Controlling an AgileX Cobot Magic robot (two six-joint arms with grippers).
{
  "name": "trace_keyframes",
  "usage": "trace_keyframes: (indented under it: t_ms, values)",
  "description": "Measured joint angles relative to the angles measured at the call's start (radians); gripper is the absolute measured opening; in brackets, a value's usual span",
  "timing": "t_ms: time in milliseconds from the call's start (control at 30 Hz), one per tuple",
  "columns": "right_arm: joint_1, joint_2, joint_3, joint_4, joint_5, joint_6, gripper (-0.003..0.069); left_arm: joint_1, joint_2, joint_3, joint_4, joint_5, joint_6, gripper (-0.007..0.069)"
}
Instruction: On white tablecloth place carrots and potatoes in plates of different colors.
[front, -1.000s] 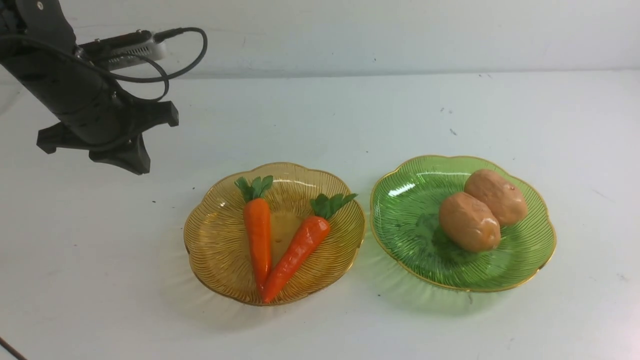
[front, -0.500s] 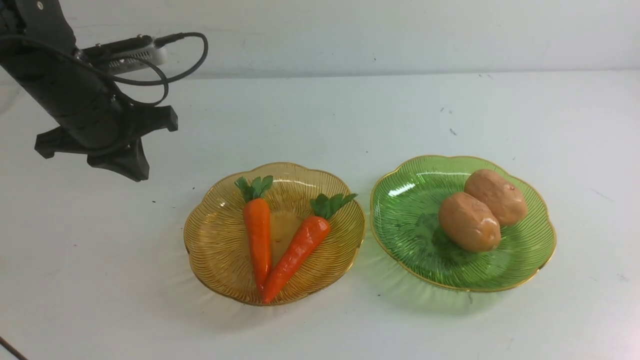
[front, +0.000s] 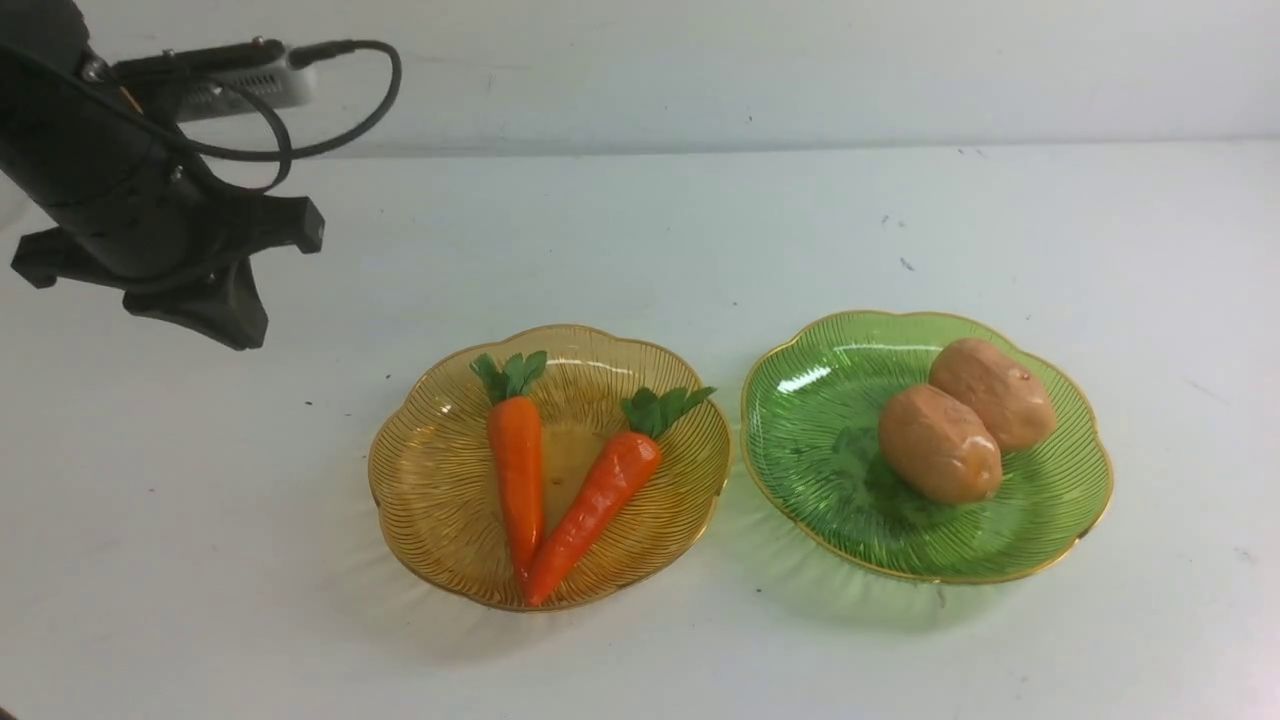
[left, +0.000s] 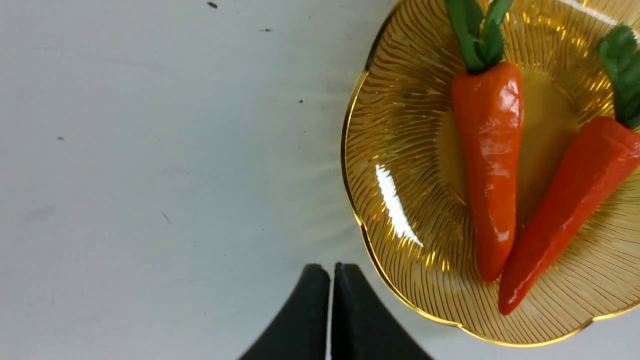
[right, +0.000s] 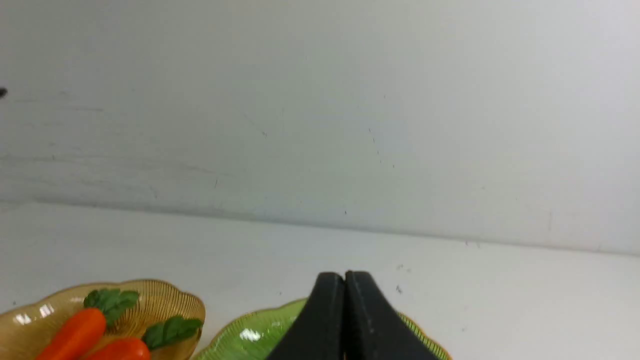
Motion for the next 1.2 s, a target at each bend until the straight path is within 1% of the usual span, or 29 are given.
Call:
trace_keyframes:
  t_ms: [33,67,167,200,233,333,367,433,500,600,633,800,833,867,900,1000,1033,1067,1100,1133,1167,1200]
  values:
    - [0.0,0.0,0.0,0.0,0.001,0.0,-0.0015,0.0,-0.003,0.0,0.0,0.0,0.0,-0.0003]
    - [-0.033,-0.017,0.035,0.0,0.005,0.0,-0.0015,-0.01,-0.028,0.005,0.0,0.001,0.006,-0.0003]
    - [-0.07,-0.035,0.069,0.0,0.017,0.0,-0.0015,-0.031,-0.079,0.013,0.0,0.003,0.023,-0.0003]
    - [-0.105,-0.054,0.093,-0.005,0.048,0.0,-0.0015,-0.046,-0.12,0.016,-0.001,0.005,0.036,-0.0003]
    - [-0.118,-0.061,0.1,-0.012,0.068,0.0,-0.0015,-0.056,-0.141,0.016,-0.001,0.006,0.04,-0.0003]
    - [-0.141,-0.072,0.113,-0.037,0.127,0.0,-0.0015,-0.069,-0.212,0.017,-0.005,0.014,0.055,-0.0003]
    - [-0.141,-0.072,0.113,-0.037,0.127,0.0,-0.0015,-0.069,-0.217,0.018,-0.005,0.016,0.055,-0.0003]
    - [-0.145,-0.076,0.118,-0.055,0.177,0.0,-0.0015,-0.074,-0.289,0.034,-0.005,0.018,0.058,-0.0003]
    - [-0.145,-0.076,0.118,-0.06,0.177,0.0,-0.0015,-0.075,-0.345,0.067,-0.005,0.018,0.064,-0.0003]
    - [-0.145,-0.077,0.118,-0.064,0.175,0.0,-0.0015,-0.075,-0.496,0.204,-0.004,0.02,0.103,-0.0003]
    - [-0.145,-0.077,0.118,-0.065,0.175,0.0,-0.0015,-0.075,-0.506,0.214,-0.004,0.02,0.105,-0.0003]
    - [-0.151,-0.084,0.119,-0.064,0.174,0.0,-0.0015,-0.075,-0.827,0.491,-0.018,0.022,0.119,-0.0003]
    - [-0.152,-0.086,0.119,-0.064,0.174,0.0,-0.0015,-0.075,-0.827,0.504,-0.021,0.022,0.119,-0.0003]
    - [-0.156,-0.09,0.119,-0.064,0.174,0.0,-0.0015,-0.075,-0.968,0.624,-0.047,0.012,0.122,-0.0003]
    - [-0.158,-0.091,0.119,-0.066,0.174,0.0,-0.0015,-0.075,-1.034,0.678,-0.069,-0.005,0.125,-0.0003]
    - [-0.161,-0.091,0.119,-0.067,0.174,0.0,-0.0015,-0.076,-1.24,0.839,-0.124,-0.104,0.127,-0.0003]
    - [-0.161,-0.091,0.119,-0.067,0.174,0.0,-0.0015,-0.077,-1.255,0.85,-0.124,-0.113,0.127,-0.0003]
    - [-0.162,-0.091,0.119,-0.067,0.174,0.0,-0.0015,-0.077,-1.339,0.914,-0.141,-0.171,0.13,-0.0003]
    - [-0.162,-0.091,0.119,-0.067,0.174,0.0,-0.0015,-0.077,-1.464,1.009,-0.147,-0.273,0.131,-0.0003]
    - [-0.162,-0.091,0.119,-0.067,0.174,0.0,-0.0015,-0.077,-1.486,1.026,-0.147,-0.293,0.131,-0.0003]
    - [-0.162,-0.091,0.119,-0.067,0.174,0.0,-0.0015,-0.077,-1.558,1.079,-0.147,-0.354,0.133,-0.0003]
    - [-0.162,-0.091,0.119,-0.067,0.174,0.0,-0.0015,-0.077,-1.592,1.106,-0.147,-0.385,0.133,-0.0003]
